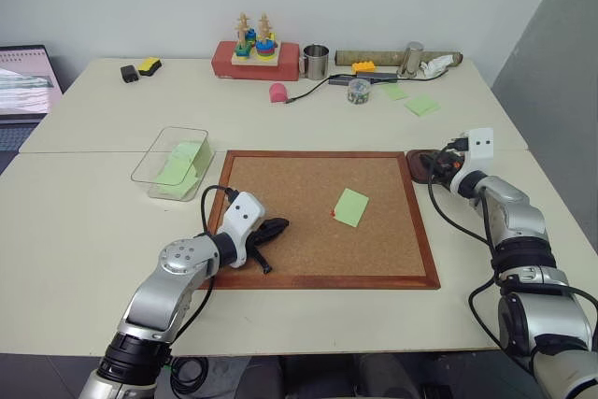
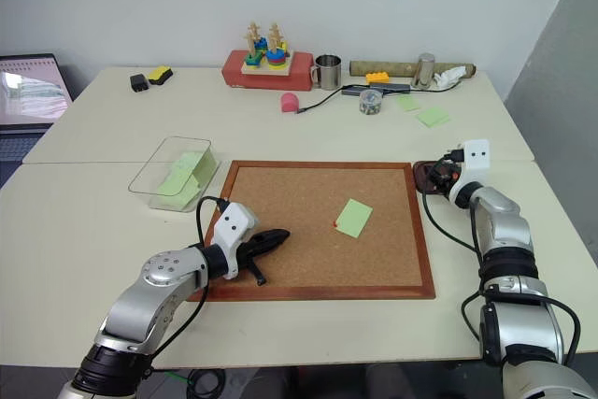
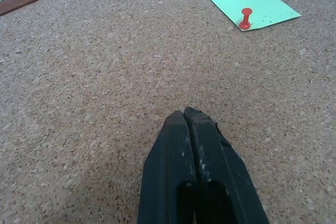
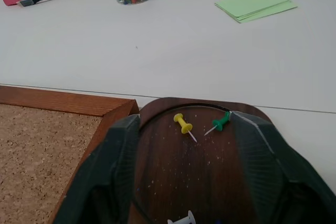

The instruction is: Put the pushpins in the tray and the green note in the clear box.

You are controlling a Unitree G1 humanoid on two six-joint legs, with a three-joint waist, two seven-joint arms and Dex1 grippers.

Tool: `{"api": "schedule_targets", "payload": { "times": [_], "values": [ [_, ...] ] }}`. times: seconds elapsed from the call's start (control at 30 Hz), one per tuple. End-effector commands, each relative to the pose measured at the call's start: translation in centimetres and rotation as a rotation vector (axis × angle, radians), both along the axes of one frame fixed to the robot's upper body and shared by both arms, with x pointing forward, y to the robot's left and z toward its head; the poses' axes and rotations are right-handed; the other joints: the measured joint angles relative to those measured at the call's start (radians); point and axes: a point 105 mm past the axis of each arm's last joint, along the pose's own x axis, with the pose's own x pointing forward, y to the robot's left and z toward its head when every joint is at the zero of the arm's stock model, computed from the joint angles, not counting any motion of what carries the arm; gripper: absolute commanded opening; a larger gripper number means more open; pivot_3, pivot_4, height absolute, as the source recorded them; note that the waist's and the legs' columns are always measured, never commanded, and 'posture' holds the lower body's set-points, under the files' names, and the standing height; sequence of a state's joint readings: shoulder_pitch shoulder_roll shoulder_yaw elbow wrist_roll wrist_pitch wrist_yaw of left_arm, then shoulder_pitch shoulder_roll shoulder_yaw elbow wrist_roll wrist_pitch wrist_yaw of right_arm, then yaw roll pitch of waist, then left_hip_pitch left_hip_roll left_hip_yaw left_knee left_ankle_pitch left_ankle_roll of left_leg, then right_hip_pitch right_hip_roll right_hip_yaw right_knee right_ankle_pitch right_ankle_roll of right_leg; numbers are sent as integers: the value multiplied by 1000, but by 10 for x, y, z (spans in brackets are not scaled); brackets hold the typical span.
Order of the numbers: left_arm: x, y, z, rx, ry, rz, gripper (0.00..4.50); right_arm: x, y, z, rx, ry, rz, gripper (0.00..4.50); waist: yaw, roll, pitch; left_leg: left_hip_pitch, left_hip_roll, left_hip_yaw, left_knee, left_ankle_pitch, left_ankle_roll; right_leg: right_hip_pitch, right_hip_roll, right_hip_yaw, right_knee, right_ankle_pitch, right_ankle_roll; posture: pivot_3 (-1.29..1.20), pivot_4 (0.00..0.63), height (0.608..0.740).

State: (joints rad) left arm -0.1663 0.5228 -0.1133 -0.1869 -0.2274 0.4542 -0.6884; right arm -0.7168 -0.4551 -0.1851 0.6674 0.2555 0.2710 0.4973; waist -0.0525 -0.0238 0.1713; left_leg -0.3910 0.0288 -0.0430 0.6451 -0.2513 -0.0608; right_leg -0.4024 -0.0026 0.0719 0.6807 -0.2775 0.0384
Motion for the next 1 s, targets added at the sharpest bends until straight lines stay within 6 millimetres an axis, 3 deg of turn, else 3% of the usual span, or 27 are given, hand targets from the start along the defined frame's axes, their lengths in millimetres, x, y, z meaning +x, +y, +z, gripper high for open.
{"api": "schedule_targets", "payload": {
  "times": [0.03, 0.13, 0.3, 0.47, 0.7, 1.0],
  "values": [
    [-4, 2, -20, 30, 79, 10, 0, -8, 14, 45, -17, -177, 126, 3820, 1, 0, 0, 0, 0, 0, 0, 0, 0, 0, 0, 0, 0, 0, 0, 0, 150, 740],
    [-5, 1, -20, 29, 81, 9, 0, -22, 38, 51, -46, -205, 278, 3820, 1, 0, 0, 0, 0, 0, 0, 0, 0, 0, 0, 0, 0, 0, 0, 0, 150, 740],
    [-6, 1, -20, 27, 82, 7, 0, -70, 97, 32, -118, -166, 643, 3820, 3, 0, 0, 0, 0, -2, 0, 0, 0, 1, 0, -1, 0, 0, 0, 0, 150, 740],
    [-6, 0, -19, 27, 82, 7, 0, -99, 131, 14, -141, -144, 807, 3820, 3, 0, 0, 0, 0, -2, 0, 0, 0, 0, 0, -1, 0, 0, 1, 0, 150, 740],
    [-6, -1, -18, 27, 80, 4, 0, -105, 163, -12, -128, -110, 864, 3820, 2, 0, 0, 0, 0, -2, 0, 0, 0, 0, 0, -1, 0, -1, 1, 0, 150, 740],
    [-5, -2, -17, 25, 78, 7, 0, -94, 179, -25, -147, -75, 866, 3820, 4, 0, 0, 0, 0, -3, 0, 0, 0, 0, 0, -2, 0, 0, 0, 0, 150, 740]
  ]
}}
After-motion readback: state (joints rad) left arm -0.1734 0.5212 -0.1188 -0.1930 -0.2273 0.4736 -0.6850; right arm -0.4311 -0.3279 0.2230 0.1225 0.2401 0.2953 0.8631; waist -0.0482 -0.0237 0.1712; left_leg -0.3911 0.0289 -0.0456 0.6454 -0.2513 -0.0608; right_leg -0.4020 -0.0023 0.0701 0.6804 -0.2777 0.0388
